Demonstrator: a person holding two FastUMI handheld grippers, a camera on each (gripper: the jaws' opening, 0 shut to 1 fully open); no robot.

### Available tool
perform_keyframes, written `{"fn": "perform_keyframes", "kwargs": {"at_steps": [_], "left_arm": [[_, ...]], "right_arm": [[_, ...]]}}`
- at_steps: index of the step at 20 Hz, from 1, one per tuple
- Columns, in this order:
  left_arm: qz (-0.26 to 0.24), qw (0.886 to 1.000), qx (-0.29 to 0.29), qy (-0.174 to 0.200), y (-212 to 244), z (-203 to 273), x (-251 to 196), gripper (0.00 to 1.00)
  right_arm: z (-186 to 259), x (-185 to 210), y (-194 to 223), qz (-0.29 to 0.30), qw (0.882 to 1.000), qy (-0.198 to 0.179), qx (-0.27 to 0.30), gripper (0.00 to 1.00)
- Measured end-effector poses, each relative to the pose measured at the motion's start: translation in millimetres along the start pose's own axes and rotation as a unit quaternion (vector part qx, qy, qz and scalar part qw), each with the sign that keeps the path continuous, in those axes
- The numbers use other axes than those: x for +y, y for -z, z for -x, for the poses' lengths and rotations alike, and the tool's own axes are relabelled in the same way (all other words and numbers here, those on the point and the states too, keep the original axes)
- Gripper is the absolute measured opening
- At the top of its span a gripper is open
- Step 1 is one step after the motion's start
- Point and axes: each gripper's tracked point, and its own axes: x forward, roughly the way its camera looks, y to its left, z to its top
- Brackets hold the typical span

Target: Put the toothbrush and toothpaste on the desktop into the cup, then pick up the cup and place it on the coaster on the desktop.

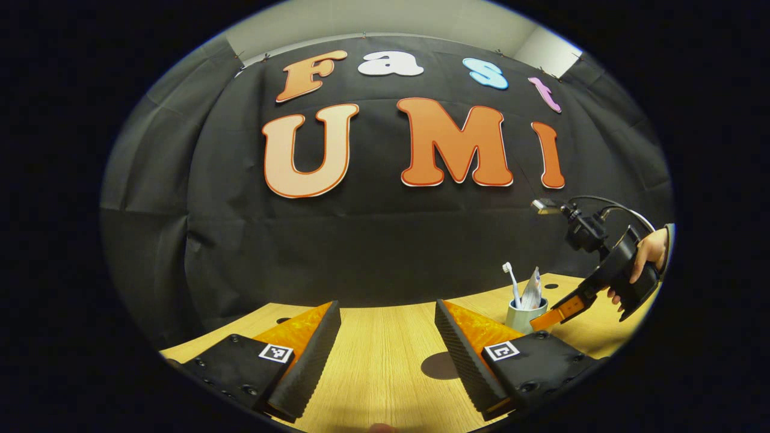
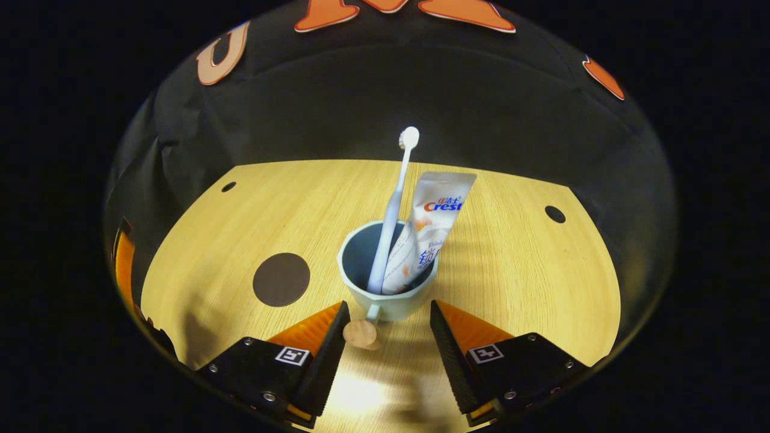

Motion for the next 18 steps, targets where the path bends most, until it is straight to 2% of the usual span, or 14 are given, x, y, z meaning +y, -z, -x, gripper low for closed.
{"fn": "perform_keyframes", "kwargs": {"at_steps": [6,9,10,11,12,13,15,16,18], "left_arm": [[0.009,1.000,0.004,-0.002,5.0,2.0,6.8,0.99],[0.013,1.000,0.008,0.001,7.8,5.8,8.0,0.99],[0.013,1.000,0.010,0.001,8.4,6.2,7.4,1.00],[0.014,1.000,0.011,0.001,9.2,7.5,8.3,0.96],[0.014,1.000,0.012,0.001,10.4,7.7,7.9,1.00],[0.015,1.000,0.013,0.000,10.8,8.8,8.8,1.00],[0.018,1.000,0.013,-0.004,12.3,10.3,12.6,0.96],[0.018,1.000,0.016,-0.003,13.1,11.5,12.3,1.00],[0.019,1.000,0.017,-0.003,12.9,13.1,12.3,1.00]], "right_arm": [[-12.9,-2.2,10.6,0.007,0.998,0.025,0.053,0.81],[-17.2,1.5,13.6,0.003,0.997,0.024,0.067,0.79],[-16.8,1.7,15.6,0.001,0.997,0.025,0.071,0.68],[-15.3,1.7,16.5,-0.002,0.997,0.026,0.075,0.70],[-13.6,2.9,19.7,-0.006,0.996,0.028,0.082,0.60],[-12.1,4.0,19.9,-0.009,0.996,0.029,0.086,0.58],[-11.6,2.7,16.7,-0.018,0.996,0.027,0.084,0.28],[-14.4,2.8,16.8,-0.015,0.996,0.026,0.079,0.27],[-14.9,3.7,16.1,-0.008,0.997,0.024,0.073,0.25]]}}
